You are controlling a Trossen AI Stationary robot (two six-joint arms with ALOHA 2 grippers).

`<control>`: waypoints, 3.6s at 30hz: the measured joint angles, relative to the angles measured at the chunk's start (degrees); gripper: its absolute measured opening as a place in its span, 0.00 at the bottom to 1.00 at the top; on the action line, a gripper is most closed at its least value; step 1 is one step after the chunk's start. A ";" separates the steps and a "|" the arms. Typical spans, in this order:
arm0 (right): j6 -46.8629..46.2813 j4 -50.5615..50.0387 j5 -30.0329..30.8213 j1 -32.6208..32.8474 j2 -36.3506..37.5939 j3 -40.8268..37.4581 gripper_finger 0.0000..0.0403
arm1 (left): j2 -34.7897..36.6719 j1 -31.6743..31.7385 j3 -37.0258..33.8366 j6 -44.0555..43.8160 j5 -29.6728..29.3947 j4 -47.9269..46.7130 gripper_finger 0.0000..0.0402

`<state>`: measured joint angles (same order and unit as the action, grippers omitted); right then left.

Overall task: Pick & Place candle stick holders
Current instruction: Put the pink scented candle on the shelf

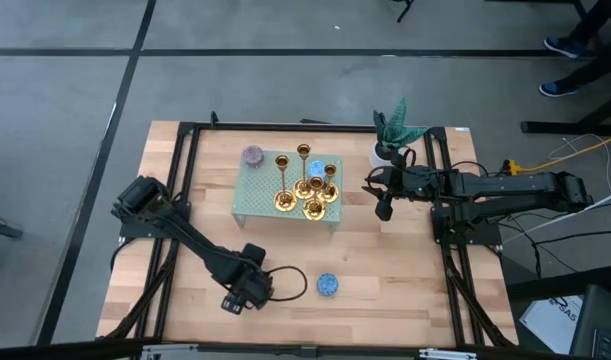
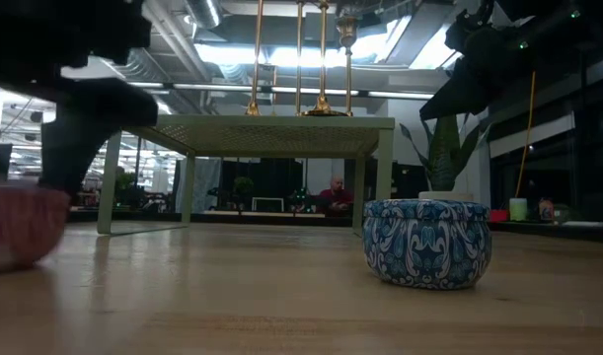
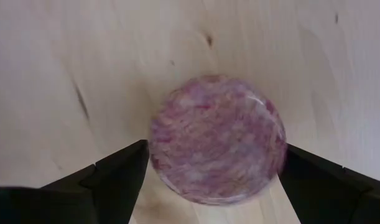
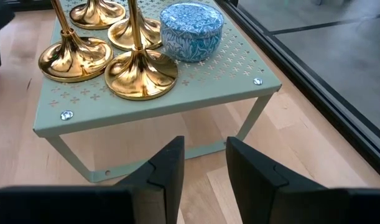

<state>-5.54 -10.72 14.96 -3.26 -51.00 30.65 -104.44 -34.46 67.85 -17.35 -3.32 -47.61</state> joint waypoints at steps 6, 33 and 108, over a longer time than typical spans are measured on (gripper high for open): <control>0.00 0.05 0.00 0.00 0.02 0.00 0.30 | -0.07 0.04 0.02 -0.54 -1.72 1.77 0.85; 0.01 0.09 0.00 0.00 0.01 0.00 0.30 | 0.21 0.11 0.09 -0.98 -1.70 1.81 0.70; 0.02 0.11 -0.02 -0.01 0.02 -0.02 0.30 | 22.35 61.56 16.22 19.20 -1.07 2.51 0.70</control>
<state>-5.52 -10.61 14.94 -3.27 -50.98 30.63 -82.10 27.10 84.07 1.86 -4.39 -45.10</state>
